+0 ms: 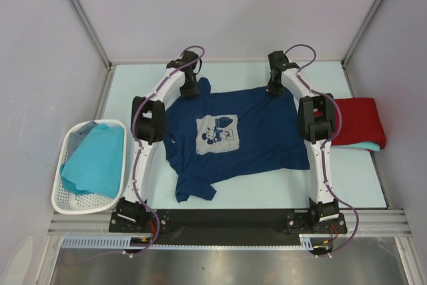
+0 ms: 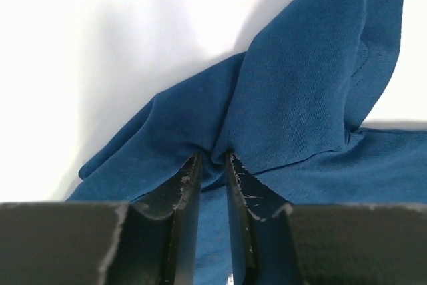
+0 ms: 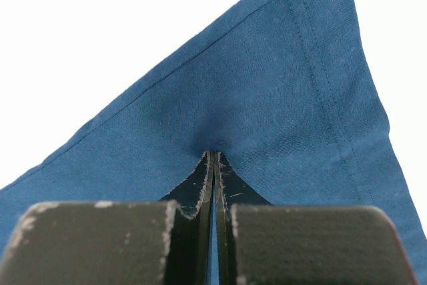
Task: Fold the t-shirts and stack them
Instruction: Flatten out the tshirt
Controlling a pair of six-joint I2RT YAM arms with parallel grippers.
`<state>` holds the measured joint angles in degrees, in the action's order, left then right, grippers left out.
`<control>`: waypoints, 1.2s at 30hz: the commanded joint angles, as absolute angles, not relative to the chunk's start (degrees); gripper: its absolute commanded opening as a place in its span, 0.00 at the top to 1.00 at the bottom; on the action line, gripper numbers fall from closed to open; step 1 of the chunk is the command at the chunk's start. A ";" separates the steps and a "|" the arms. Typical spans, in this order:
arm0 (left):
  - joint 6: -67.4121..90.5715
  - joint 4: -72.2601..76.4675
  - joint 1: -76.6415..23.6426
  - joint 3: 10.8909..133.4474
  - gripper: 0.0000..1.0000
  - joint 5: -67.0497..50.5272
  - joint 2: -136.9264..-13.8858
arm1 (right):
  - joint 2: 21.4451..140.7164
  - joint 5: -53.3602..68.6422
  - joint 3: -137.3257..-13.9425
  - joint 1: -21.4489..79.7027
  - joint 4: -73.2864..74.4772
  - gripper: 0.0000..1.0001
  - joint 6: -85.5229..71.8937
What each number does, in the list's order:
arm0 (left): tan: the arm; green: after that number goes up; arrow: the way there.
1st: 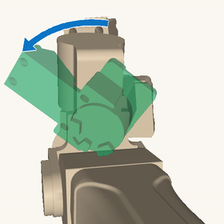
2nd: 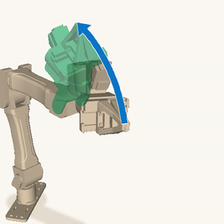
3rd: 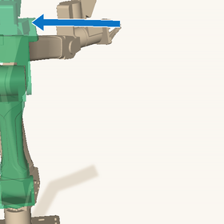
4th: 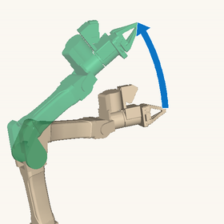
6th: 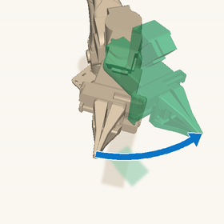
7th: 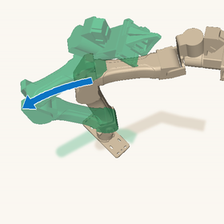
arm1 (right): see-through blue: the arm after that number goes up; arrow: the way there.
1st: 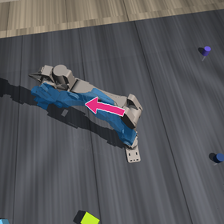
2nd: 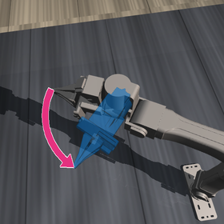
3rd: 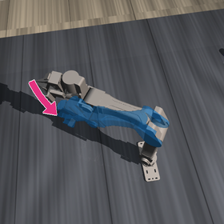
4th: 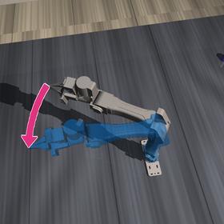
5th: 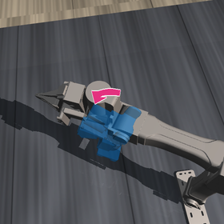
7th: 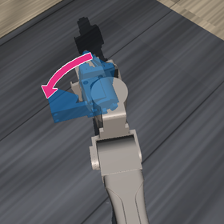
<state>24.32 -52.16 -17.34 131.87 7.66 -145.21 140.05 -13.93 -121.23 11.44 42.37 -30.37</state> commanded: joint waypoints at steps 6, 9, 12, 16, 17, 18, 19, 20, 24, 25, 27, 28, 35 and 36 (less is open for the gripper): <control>23.20 -50.28 -14.68 137.02 0.80 2.38 -148.44 | 141.07 -15.21 -118.66 7.82 42.98 1.00 -30.85; 22.76 -50.01 -14.41 138.07 0.79 1.23 -149.32 | 140.89 -15.29 -118.13 7.03 43.07 1.00 -30.94; 22.24 -49.66 -13.89 138.95 0.79 0.44 -150.03 | 140.36 -15.47 -117.69 6.24 43.33 1.00 -31.38; 22.15 -49.39 -12.40 139.48 0.78 -2.72 -150.64 | 139.75 -16.26 -117.51 5.19 43.94 1.00 -31.90; 22.06 -49.05 -12.13 139.48 0.78 -3.25 -150.73 | 139.66 -16.43 -117.51 4.92 44.21 1.00 -32.08; 21.97 -48.87 -11.69 139.57 0.77 -4.12 -150.73 | 139.66 -16.70 -117.16 4.66 44.38 1.00 -32.34; 21.80 -48.69 -11.52 139.66 0.77 -4.30 -150.73 | 139.40 -17.13 -117.07 4.40 44.47 1.00 -32.60; 21.80 -48.60 -11.25 139.66 0.77 -4.65 -150.73 | 139.22 -17.23 -116.81 4.31 44.56 1.00 -32.69; 21.80 -48.43 -10.20 139.66 0.76 -6.15 -150.73 | 139.22 -18.37 -116.45 3.17 45.09 1.00 -33.83; 21.71 -48.60 -10.11 139.57 0.76 -6.24 -150.73 | 139.31 -18.72 -116.37 2.82 45.52 1.00 -34.27; 21.71 -48.52 -9.85 139.48 0.76 -6.50 -150.73 | 139.31 -18.63 -116.37 2.29 45.53 1.00 -34.36; 21.71 -48.43 -9.67 139.31 0.75 -6.59 -150.73 | 139.31 -18.37 -116.37 1.94 45.70 1.00 -34.71; 21.97 -47.64 -8.97 139.39 0.73 -8.00 -151.35 | 139.75 -15.83 -116.37 0.70 44.74 1.00 -34.28; 22.06 -47.64 -9.05 139.83 0.67 -8.26 -151.26 | 138.79 -14.95 -115.67 0.88 43.78 1.00 -33.93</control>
<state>23.44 -48.86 -10.63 137.82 -9.10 -149.53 138.85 -10.50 -118.50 4.14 40.40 -35.81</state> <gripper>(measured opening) 0.267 0.009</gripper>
